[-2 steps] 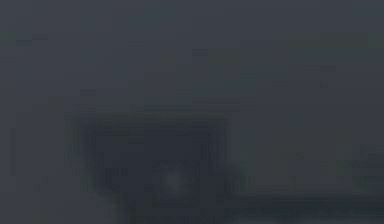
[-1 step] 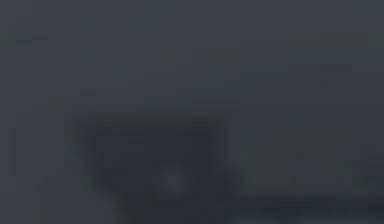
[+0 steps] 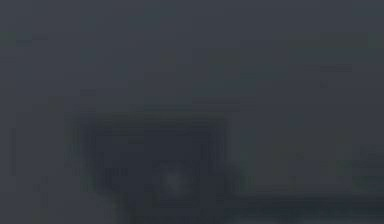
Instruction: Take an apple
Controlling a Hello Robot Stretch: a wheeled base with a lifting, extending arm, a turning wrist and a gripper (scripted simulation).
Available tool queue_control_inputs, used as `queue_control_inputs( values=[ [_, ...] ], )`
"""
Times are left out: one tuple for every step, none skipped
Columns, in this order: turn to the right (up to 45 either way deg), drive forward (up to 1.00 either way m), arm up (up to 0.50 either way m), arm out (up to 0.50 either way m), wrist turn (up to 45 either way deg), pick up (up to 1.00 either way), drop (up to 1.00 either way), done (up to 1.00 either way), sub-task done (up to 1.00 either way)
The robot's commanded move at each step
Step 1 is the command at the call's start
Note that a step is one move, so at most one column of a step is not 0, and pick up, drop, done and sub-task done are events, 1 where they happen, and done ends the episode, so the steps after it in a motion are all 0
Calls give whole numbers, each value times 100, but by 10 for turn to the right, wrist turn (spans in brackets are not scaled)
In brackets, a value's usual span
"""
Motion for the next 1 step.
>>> queue_control_inputs(
  values=[
    [0,0,0,0,450,0,0,0,0]
  ],
)
